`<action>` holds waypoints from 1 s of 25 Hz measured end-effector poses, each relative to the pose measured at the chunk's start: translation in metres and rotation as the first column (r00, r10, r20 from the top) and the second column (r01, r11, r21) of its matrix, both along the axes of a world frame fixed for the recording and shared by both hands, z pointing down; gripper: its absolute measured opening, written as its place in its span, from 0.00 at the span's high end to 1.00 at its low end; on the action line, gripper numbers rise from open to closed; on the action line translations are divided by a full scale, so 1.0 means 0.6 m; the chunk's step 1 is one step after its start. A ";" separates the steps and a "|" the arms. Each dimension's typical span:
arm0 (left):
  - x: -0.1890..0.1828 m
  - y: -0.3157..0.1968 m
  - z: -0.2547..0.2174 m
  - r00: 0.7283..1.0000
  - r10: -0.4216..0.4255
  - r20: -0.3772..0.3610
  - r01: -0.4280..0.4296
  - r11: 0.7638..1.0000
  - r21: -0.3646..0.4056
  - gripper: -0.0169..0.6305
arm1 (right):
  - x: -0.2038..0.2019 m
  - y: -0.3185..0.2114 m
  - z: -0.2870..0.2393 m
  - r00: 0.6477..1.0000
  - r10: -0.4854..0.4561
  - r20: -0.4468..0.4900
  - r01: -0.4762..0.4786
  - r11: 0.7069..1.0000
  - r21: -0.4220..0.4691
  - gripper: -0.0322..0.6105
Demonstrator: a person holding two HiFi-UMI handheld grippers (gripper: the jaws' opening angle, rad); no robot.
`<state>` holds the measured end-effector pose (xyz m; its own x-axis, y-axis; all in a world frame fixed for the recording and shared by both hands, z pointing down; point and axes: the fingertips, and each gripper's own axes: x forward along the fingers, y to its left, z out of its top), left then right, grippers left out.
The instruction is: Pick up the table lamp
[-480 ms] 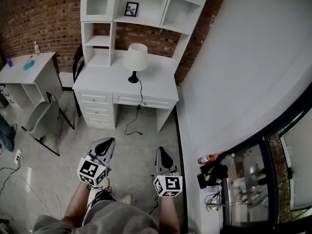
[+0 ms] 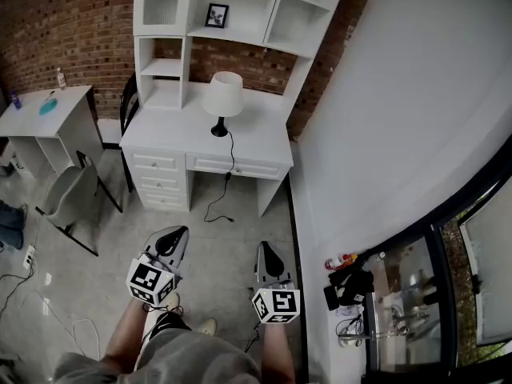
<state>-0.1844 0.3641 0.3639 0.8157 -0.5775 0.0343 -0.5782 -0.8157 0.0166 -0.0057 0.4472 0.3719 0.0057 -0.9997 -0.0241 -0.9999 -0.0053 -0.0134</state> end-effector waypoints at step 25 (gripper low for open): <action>0.140 -0.262 0.032 1.000 0.005 0.022 -0.005 0.999 -0.034 0.97 | 0.131 -0.241 0.040 0.999 0.007 0.036 -0.006 0.999 -0.043 0.91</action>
<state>-0.1006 0.2068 0.3828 0.8175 -0.5715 0.0718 -0.5746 -0.8178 0.0317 0.0732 0.3024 0.3961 0.0124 -0.9997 0.0187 -0.9987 -0.0133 -0.0495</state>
